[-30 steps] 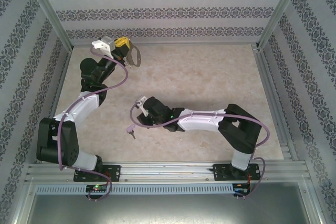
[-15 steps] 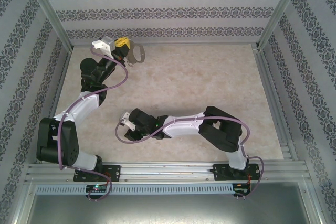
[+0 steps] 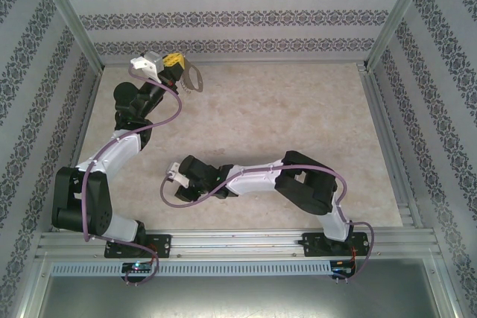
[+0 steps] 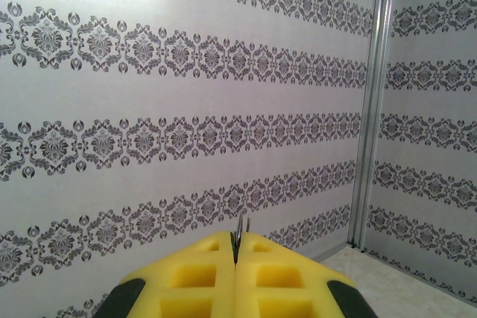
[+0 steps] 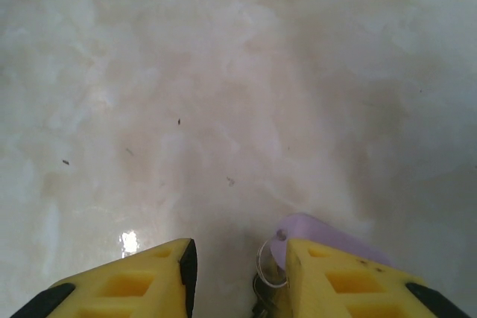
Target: Put the keys on the keyring
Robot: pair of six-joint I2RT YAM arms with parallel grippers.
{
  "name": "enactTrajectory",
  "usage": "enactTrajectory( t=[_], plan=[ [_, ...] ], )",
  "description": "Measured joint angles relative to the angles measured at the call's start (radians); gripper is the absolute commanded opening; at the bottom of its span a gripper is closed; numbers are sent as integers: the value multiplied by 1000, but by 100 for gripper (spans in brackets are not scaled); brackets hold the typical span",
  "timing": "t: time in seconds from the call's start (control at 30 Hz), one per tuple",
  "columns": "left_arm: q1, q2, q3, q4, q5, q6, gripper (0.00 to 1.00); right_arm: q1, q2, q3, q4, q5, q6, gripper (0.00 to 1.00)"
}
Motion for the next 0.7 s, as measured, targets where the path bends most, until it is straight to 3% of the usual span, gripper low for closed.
enactTrajectory(
  t=[0.4,0.7],
  plan=[
    [0,0,2,0,0,0,0,0,41,14,0,5,0,32],
    [0,2,2,0,0,-2,0,0,45,15,8,21,1,5]
  ],
)
